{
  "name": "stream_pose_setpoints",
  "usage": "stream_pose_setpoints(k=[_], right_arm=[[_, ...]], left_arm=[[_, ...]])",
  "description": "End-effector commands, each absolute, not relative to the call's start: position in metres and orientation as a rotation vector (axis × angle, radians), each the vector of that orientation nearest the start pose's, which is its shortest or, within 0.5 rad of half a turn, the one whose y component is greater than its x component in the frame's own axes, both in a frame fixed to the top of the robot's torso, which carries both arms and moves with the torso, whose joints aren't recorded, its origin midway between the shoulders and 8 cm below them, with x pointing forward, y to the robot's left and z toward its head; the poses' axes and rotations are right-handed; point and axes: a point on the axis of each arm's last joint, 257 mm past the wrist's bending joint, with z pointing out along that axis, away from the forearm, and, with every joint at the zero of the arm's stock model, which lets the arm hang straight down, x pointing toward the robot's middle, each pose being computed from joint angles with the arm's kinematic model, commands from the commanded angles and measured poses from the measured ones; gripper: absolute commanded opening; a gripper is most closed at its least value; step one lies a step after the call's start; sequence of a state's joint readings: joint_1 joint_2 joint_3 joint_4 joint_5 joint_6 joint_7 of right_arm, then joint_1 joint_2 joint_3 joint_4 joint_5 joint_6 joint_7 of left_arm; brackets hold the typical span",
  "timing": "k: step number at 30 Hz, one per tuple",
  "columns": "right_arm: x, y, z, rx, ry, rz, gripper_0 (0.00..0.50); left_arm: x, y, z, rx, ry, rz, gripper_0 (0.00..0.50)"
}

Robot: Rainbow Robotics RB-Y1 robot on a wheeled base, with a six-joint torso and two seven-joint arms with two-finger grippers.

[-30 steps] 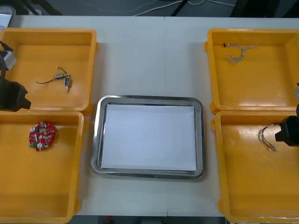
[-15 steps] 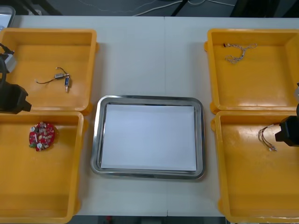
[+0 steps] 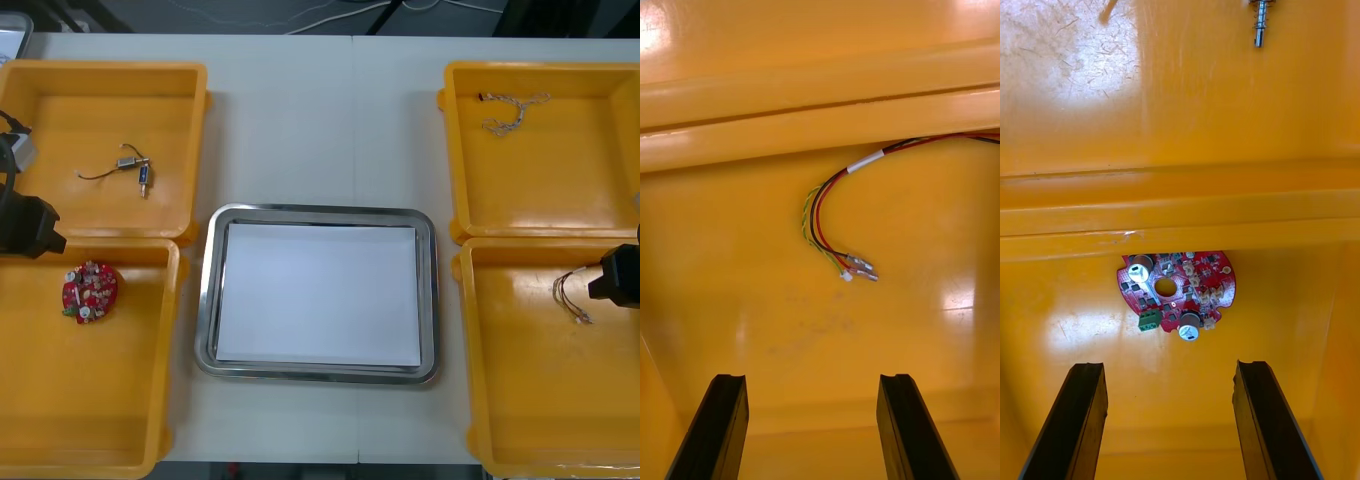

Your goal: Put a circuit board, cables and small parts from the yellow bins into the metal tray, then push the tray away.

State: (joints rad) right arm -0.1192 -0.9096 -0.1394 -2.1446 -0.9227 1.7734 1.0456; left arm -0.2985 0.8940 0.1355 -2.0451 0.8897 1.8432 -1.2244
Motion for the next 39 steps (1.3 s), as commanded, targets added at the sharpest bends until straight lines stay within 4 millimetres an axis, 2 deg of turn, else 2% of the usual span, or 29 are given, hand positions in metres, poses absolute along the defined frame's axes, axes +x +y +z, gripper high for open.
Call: stream_pose_setpoints(k=[1, 9, 16, 24, 32, 39], right_arm=[[0.373, -0.386, -0.191, -0.007, 2.74, -0.058, 0.5], [0.385, -0.398, -0.197, -0.174, 2.719, -0.079, 0.5], [0.396, -0.41, -0.209, -0.365, 2.674, -0.097, 0.5], [0.396, -0.417, -0.225, -0.55, 2.606, -0.141, 0.5], [0.392, -0.413, -0.246, -0.578, 2.582, -0.133, 0.5], [0.397, -0.411, -0.271, -0.561, 2.559, -0.137, 0.5]], left_arm=[[0.404, 0.379, -0.156, 0.108, 2.665, 0.051, 0.495], [0.396, 0.388, -0.16, 0.167, 2.632, 0.053, 0.493], [0.386, 0.405, -0.165, 0.307, 2.613, 0.101, 0.495], [0.383, 0.416, -0.171, 0.507, 2.562, 0.166, 0.493], [0.383, 0.42, -0.177, 0.684, 2.488, 0.207, 0.494], [0.377, 0.423, -0.182, 0.81, 2.444, 0.227, 0.493]])
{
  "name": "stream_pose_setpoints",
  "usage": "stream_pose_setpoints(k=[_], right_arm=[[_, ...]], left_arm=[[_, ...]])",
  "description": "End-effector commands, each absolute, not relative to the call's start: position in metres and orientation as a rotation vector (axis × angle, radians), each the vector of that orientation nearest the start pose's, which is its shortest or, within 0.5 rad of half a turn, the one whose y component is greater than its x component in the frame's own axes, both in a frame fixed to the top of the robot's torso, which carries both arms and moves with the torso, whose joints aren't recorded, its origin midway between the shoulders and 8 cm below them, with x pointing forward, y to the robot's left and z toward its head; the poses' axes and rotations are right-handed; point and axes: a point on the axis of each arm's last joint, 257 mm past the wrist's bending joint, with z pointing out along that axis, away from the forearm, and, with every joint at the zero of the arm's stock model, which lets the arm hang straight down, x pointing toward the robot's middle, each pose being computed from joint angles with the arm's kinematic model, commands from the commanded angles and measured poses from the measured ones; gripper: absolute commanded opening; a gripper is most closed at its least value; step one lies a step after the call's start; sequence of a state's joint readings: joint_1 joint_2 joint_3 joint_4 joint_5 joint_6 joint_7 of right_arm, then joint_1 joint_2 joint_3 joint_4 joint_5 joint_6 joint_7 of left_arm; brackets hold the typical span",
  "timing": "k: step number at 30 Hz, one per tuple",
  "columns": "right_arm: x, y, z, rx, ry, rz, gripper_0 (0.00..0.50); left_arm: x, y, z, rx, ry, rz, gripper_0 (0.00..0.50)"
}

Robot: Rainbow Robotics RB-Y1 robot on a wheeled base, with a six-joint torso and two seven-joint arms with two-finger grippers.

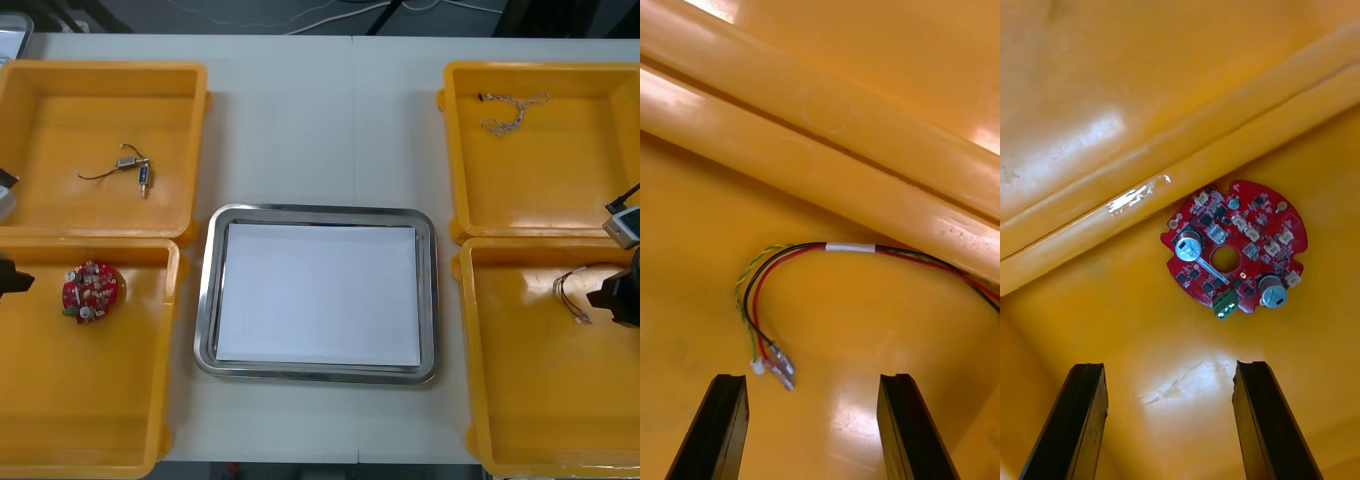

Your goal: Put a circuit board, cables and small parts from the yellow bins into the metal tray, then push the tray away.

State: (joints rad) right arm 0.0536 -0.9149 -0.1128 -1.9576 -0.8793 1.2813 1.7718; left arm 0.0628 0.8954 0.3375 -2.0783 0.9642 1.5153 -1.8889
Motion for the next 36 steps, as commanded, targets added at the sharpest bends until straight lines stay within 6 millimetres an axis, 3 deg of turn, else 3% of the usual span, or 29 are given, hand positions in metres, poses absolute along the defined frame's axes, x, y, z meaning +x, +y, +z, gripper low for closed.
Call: stream_pose_setpoints(k=[1, 7, 24, 36], right_arm=[[0.397, -0.41, -0.276, -0.559, 2.563, -0.127, 0.5], [0.395, -0.409, -0.292, -0.568, 2.556, -0.14, 0.5], [0.391, -0.398, -0.312, -0.574, 2.564, -0.142, 0.5], [0.388, -0.389, -0.323, -0.56, 2.572, -0.109, 0.5]], left_arm=[[0.377, 0.424, -0.182, 0.831, 2.435, 0.232, 0.494], [0.376, 0.425, -0.187, 0.904, 2.403, 0.239, 0.494], [0.379, 0.43, -0.214, 1.136, 2.289, 0.222, 0.495], [0.388, 0.418, -0.244, 1.246, 2.183, 0.188, 0.495]])
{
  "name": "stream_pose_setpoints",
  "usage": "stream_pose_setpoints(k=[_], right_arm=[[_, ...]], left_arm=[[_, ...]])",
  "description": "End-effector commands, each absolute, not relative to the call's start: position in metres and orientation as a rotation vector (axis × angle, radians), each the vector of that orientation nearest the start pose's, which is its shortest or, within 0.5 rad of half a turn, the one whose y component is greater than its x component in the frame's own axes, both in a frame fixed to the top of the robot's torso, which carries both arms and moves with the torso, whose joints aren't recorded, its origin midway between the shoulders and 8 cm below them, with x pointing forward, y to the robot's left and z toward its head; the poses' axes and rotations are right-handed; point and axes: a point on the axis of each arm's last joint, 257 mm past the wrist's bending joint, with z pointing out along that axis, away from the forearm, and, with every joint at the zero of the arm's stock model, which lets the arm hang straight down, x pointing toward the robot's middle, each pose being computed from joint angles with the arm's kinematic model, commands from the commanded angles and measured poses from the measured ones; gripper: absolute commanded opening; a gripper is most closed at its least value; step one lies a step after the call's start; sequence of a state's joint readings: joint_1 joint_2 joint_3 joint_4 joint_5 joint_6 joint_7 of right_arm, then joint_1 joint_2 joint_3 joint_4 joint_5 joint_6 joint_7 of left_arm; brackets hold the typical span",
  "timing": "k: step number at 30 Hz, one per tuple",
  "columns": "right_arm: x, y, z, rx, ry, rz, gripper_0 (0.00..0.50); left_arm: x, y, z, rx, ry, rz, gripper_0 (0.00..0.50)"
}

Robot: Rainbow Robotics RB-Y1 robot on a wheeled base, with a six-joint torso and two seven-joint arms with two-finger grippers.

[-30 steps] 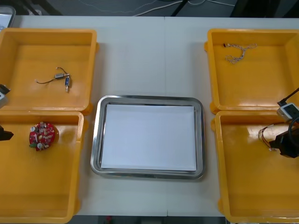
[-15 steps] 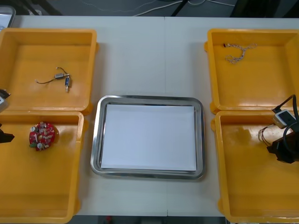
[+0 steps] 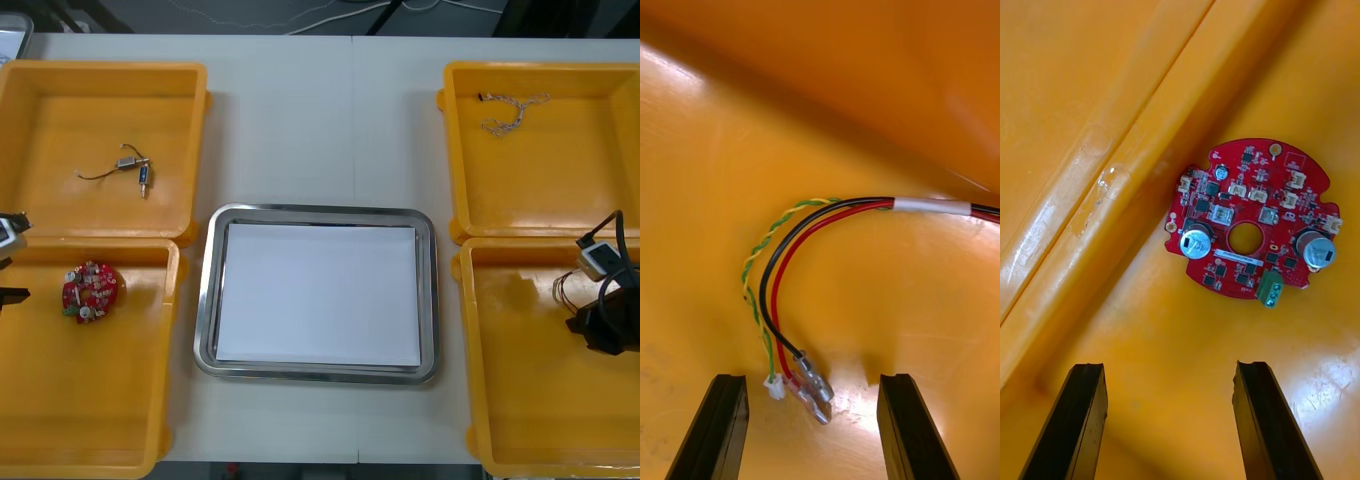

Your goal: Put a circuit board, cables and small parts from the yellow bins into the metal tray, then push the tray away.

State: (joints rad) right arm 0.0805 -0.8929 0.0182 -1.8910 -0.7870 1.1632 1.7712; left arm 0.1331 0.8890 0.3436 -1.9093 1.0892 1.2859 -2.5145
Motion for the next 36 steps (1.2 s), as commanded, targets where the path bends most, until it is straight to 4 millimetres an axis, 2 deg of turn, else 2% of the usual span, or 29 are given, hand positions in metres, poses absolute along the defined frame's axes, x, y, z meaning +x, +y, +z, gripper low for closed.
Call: stream_pose_setpoints(k=[1, 11, 12, 14, 15, 16, 23, 30, 36], right_arm=[[0.389, -0.388, -0.323, -0.558, 2.569, -0.111, 0.5], [0.389, -0.386, -0.332, -0.549, 2.572, -0.101, 0.5], [0.389, -0.386, -0.332, -0.549, 2.572, -0.101, 0.451], [0.389, -0.386, -0.332, -0.545, 2.572, -0.099, 0.121], [0.391, -0.386, -0.33, -0.544, 2.567, -0.101, 0.026], [0.391, -0.386, -0.33, -0.545, 2.569, -0.103, 0.006], [0.403, -0.386, -0.319, -0.561, 2.543, -0.123, 0.0], [0.418, -0.382, -0.297, -0.603, 2.496, -0.152, 0.0], [0.41, -0.386, -0.273, -0.643, 2.51, -0.194, 0.0]], left_arm=[[0.387, 0.418, -0.245, 1.249, 2.185, 0.185, 0.493], [0.376, 0.407, -0.269, 1.269, 2.189, 0.149, 0.493], [0.375, 0.407, -0.27, 1.277, 2.186, 0.152, 0.493], [0.374, 0.407, -0.273, 1.304, 2.174, 0.163, 0.493], [0.372, 0.408, -0.276, 1.309, 2.175, 0.167, 0.495], [0.371, 0.409, -0.276, 1.308, 2.179, 0.169, 0.495], [0.366, 0.414, -0.284, 1.295, 2.19, 0.181, 0.493], [0.369, 0.404, -0.294, 1.303, 2.172, 0.187, 0.495], [0.368, 0.399, -0.3, 1.306, 2.173, 0.185, 0.493]])
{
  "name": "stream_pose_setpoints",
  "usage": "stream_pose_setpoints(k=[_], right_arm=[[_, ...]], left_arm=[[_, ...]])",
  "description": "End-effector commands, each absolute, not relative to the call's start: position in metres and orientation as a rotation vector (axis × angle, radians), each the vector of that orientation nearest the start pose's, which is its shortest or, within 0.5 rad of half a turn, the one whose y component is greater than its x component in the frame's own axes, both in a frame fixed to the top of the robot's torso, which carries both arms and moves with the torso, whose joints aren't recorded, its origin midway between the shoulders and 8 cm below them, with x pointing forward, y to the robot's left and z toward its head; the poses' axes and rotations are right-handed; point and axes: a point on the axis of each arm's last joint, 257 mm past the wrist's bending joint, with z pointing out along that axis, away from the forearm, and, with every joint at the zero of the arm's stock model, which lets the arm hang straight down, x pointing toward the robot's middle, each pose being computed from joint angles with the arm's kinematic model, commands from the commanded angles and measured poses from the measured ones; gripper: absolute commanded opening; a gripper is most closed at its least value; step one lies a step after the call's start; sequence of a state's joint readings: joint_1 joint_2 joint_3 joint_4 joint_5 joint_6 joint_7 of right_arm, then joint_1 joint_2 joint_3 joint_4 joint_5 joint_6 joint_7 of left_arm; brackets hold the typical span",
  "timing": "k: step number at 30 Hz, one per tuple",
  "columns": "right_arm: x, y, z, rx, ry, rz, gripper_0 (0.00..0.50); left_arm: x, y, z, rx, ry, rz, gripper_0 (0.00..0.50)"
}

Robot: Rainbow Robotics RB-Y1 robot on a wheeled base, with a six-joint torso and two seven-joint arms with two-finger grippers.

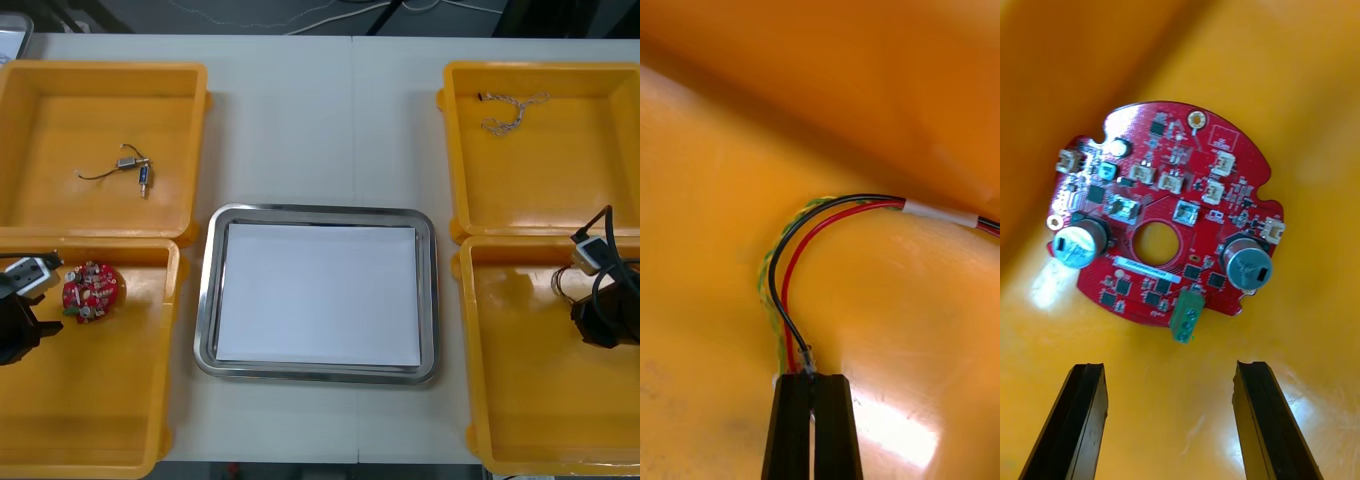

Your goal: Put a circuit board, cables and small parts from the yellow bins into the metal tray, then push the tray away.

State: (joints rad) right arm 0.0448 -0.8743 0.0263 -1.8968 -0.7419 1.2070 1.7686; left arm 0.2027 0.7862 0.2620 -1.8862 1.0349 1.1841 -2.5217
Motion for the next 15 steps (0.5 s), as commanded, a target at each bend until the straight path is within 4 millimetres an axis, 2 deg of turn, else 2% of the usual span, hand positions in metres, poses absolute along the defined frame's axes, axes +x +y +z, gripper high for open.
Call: stream_pose_setpoints(k=[1, 7, 15], right_arm=[[0.407, -0.386, -0.268, -0.65, 2.519, -0.198, 0.0], [0.388, -0.387, -0.252, -0.652, 2.571, -0.196, 0.0], [0.357, -0.39, -0.249, -0.572, 2.647, -0.13, 0.0]], left_arm=[[0.368, 0.398, -0.302, 1.312, 2.174, 0.181, 0.493], [0.37, 0.396, -0.305, 1.321, 2.165, 0.196, 0.493], [0.376, 0.391, -0.309, 1.329, 2.138, 0.225, 0.491]])
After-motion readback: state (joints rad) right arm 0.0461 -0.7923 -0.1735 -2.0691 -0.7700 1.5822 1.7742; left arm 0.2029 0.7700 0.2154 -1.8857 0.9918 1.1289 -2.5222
